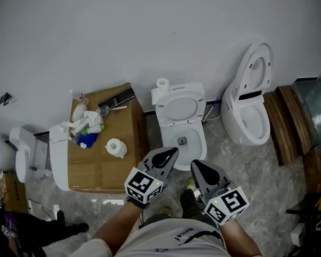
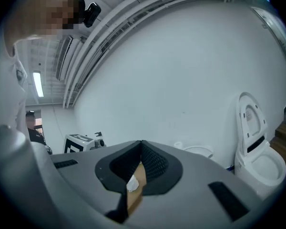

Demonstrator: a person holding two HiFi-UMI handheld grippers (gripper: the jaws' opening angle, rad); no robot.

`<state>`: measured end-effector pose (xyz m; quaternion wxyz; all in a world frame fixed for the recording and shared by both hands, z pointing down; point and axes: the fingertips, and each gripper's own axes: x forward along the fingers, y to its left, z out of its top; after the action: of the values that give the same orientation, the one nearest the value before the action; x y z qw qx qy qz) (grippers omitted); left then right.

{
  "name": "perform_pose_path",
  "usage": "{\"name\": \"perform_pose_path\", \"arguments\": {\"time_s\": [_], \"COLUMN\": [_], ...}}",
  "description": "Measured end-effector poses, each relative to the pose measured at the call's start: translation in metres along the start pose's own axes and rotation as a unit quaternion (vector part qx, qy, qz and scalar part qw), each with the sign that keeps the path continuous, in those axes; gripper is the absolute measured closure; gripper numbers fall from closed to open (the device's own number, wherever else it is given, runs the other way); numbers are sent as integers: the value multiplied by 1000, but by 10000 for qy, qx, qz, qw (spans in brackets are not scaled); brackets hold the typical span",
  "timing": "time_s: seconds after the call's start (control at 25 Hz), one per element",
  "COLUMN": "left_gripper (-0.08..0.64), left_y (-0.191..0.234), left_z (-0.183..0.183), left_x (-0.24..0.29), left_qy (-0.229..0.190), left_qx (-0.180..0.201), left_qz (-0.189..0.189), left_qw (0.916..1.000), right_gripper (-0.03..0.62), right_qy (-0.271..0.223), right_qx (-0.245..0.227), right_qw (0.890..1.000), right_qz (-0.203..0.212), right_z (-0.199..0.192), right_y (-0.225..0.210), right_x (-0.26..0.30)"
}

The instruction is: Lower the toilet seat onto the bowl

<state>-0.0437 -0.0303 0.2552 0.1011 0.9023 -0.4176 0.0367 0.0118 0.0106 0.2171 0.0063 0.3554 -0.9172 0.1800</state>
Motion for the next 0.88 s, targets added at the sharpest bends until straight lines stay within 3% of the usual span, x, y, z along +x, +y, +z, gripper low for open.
{"name": "perform_pose_path", "arguments": {"time_s": [0.24,0.48,0.88], "left_gripper": [549,549,546], "left_y": [47,89,183], "left_z": [8,2,-50], "left_x": [67,116,200], "left_qy": [63,214,583], "left_qx": [163,379,1086], "left_qz": [302,556,398], "left_qw": [9994,9975,9916], "right_gripper": [578,578,578], "right_qy": [133,305,411], "right_qx": [175,211,504], "right_qw": [9993,9987,9979], "right_qz": [306,351,-50], "right_z": [13,7,-25], "right_y": [-68,-113,-179], "right_x": [33,68,133]}}
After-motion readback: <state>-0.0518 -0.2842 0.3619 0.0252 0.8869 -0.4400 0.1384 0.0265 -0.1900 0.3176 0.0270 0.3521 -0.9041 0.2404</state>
